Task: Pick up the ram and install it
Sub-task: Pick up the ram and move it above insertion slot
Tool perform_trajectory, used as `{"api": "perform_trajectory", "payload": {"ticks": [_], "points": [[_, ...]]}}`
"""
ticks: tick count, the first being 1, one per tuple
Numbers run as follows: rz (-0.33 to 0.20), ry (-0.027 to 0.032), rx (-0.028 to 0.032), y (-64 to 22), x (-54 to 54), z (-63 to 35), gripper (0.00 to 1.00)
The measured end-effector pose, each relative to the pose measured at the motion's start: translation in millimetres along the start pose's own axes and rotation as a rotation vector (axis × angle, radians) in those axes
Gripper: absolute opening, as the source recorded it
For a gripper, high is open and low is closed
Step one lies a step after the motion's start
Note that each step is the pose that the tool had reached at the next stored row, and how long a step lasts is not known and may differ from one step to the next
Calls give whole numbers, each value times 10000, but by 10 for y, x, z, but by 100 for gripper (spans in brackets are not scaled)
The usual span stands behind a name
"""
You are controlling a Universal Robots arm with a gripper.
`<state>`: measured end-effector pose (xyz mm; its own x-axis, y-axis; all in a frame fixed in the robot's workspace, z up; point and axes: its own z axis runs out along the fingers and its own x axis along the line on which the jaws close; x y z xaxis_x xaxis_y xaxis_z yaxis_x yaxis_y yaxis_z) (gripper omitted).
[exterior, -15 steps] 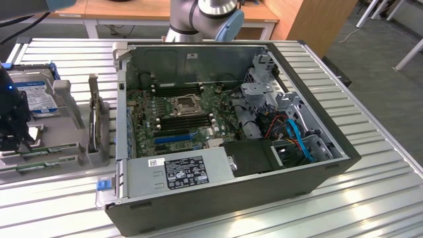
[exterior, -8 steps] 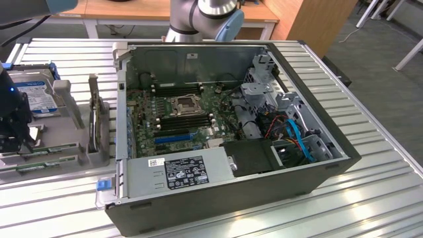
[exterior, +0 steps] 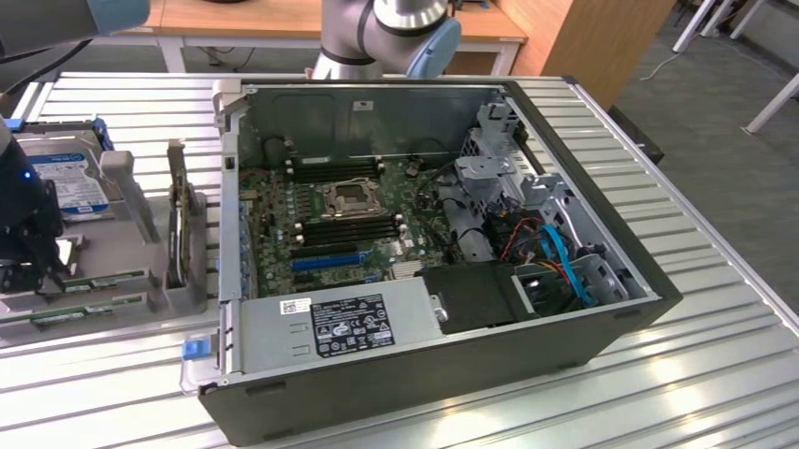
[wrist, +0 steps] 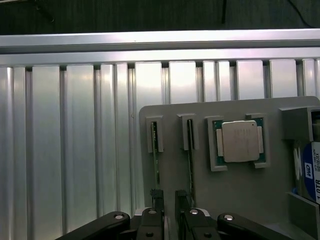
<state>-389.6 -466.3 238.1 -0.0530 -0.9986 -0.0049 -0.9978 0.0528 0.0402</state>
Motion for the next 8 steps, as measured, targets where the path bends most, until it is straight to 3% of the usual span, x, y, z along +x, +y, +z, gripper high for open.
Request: {"api": "perform_trajectory", "payload": {"ticks": [8], "points": [[0, -1, 1, -2, 0, 50, 24]]}}
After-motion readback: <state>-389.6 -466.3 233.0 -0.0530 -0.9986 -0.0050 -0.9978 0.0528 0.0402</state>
